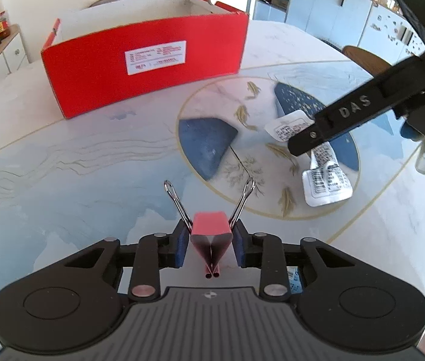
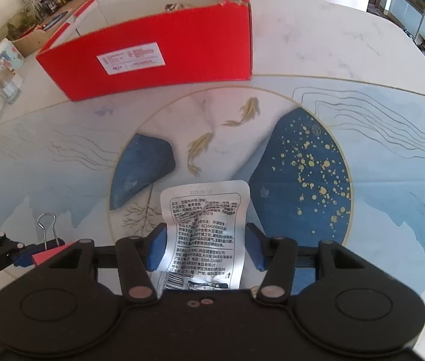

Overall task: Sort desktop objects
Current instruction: 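Lift the binder clip with left gripper while right gripper lifts the sachet, then carry the binder clip and the sachet over the red box with both grippers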

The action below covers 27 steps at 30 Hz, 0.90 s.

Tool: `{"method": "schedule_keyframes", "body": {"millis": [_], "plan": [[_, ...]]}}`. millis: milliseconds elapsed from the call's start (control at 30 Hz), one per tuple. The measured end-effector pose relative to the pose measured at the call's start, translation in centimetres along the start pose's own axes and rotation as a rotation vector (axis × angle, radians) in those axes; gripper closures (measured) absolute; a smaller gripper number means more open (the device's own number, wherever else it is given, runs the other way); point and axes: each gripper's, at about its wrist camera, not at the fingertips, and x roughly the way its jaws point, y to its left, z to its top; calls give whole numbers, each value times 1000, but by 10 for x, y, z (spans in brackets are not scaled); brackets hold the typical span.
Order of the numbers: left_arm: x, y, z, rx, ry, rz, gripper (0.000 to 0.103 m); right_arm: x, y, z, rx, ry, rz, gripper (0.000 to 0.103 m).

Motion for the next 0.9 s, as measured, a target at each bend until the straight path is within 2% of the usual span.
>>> {"method": "schedule_keyframes", "body": {"millis": [900], "plan": [[-41,24,33,-101,-107,-21,75,-54,20,12,-16,-139,85,49]]}}
